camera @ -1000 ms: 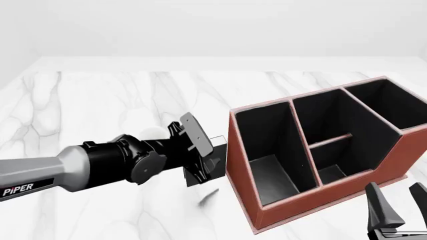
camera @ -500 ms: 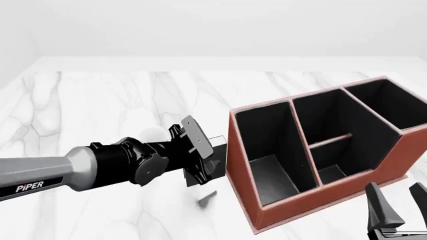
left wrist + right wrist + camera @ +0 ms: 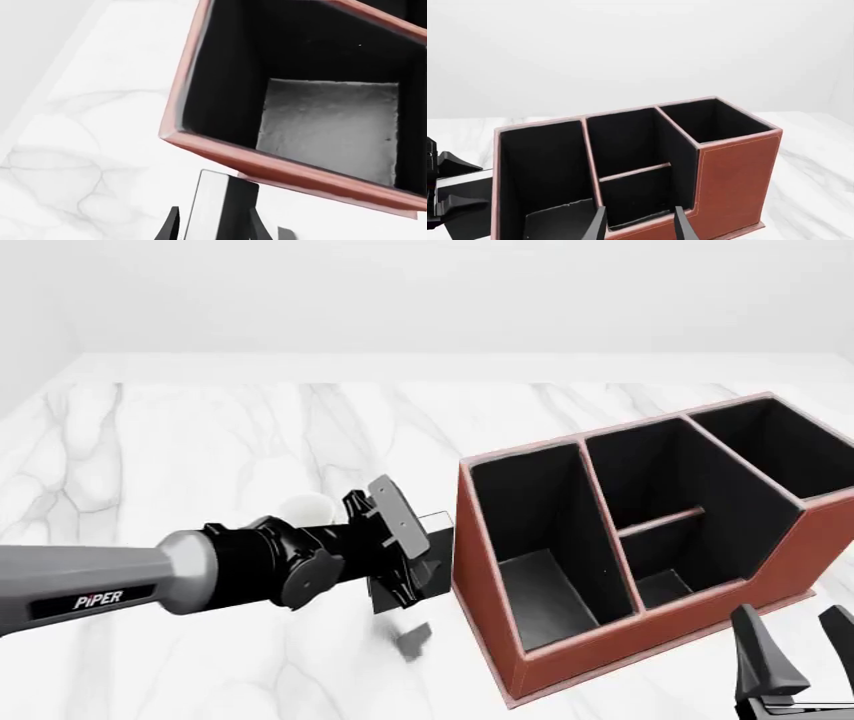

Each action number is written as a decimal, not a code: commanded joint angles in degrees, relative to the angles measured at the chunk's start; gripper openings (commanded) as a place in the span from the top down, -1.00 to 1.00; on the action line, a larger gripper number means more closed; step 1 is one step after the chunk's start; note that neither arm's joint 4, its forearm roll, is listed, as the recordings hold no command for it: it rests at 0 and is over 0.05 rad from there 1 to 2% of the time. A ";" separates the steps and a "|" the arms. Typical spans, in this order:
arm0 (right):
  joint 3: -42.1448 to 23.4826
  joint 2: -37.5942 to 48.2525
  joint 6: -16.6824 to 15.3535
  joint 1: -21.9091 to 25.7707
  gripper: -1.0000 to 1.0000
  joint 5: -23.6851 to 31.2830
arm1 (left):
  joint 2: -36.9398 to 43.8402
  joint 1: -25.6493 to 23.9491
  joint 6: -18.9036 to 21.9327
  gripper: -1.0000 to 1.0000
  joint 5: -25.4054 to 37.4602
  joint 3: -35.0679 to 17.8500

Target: Pick up the book and place it in the back compartment of the caddy.

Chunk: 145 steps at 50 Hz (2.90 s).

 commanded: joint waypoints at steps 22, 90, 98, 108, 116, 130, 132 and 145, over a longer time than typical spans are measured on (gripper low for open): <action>0.01 0.21 0.41 -0.04 -1.00 -0.12 | -2.69 -3.84 -11.57 1.00 7.54 -2.02; -0.05 -0.24 0.77 0.09 -1.00 -0.17 | -9.77 -15.56 -7.86 1.00 50.78 -63.47; -0.04 -0.24 0.76 0.03 -1.00 -0.13 | -4.47 -20.92 -10.02 1.00 44.76 -62.09; -0.02 -0.24 0.51 0.19 -1.00 -0.21 | -0.42 -26.94 -11.83 1.00 35.67 -57.26; -0.01 -0.23 0.59 0.29 -1.00 -0.21 | 4.04 -29.10 -11.40 1.00 34.20 -58.47; 0.00 -0.21 0.24 0.24 -1.00 -0.17 | 10.58 -30.67 -11.43 1.00 32.15 -60.10; 0.01 -0.19 0.32 0.22 -1.00 -0.15 | 11.16 -31.09 -10.64 1.00 31.65 -59.42; 0.02 -0.09 0.57 0.16 -1.00 -0.06 | 15.60 -30.06 -10.04 1.00 30.68 -63.39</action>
